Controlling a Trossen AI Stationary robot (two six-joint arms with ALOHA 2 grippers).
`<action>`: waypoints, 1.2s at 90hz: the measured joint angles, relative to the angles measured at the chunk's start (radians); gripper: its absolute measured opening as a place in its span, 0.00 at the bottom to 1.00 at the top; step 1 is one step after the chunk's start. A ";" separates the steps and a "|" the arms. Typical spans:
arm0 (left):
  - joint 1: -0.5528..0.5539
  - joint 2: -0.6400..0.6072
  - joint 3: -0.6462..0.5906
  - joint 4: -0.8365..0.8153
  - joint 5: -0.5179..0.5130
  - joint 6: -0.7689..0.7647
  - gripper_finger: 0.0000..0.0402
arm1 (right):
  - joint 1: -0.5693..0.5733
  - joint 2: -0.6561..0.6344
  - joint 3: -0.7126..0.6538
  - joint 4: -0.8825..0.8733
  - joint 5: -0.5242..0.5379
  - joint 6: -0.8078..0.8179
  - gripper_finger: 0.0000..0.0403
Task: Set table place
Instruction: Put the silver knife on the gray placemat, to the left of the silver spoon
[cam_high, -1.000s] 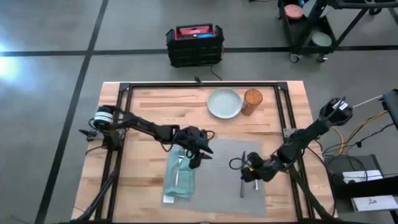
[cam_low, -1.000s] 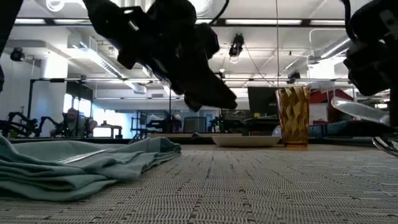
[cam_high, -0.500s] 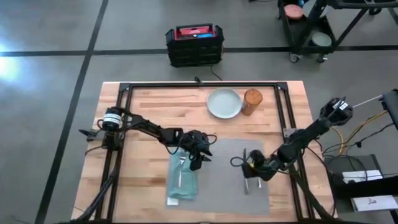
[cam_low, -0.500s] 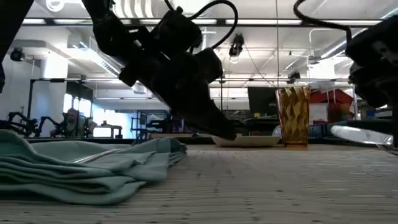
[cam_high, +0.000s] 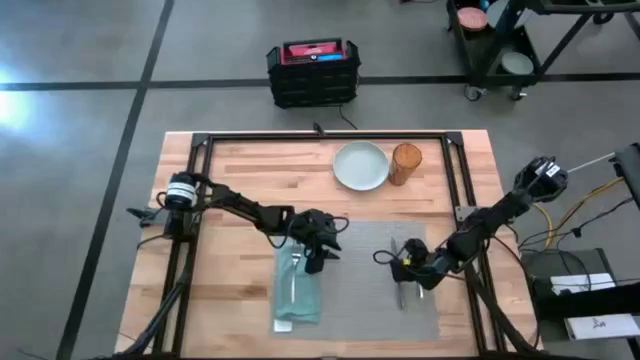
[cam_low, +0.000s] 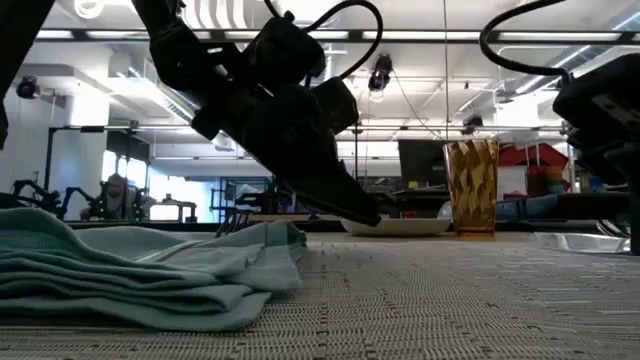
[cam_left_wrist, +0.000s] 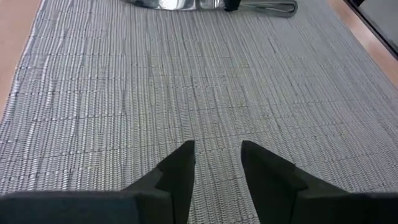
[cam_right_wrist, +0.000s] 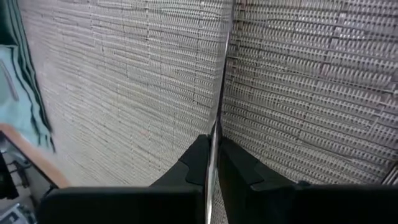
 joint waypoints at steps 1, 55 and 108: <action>0.000 0.000 0.000 0.000 0.000 0.000 0.29 | 0.000 0.000 0.000 0.000 0.000 0.002 0.02; 0.000 0.000 0.000 -0.008 0.000 0.000 0.31 | 0.000 -0.003 0.000 0.005 -0.005 0.020 0.13; 0.000 0.000 0.000 -0.009 0.003 0.000 0.28 | 0.000 -0.113 0.000 -0.100 -0.061 0.020 0.31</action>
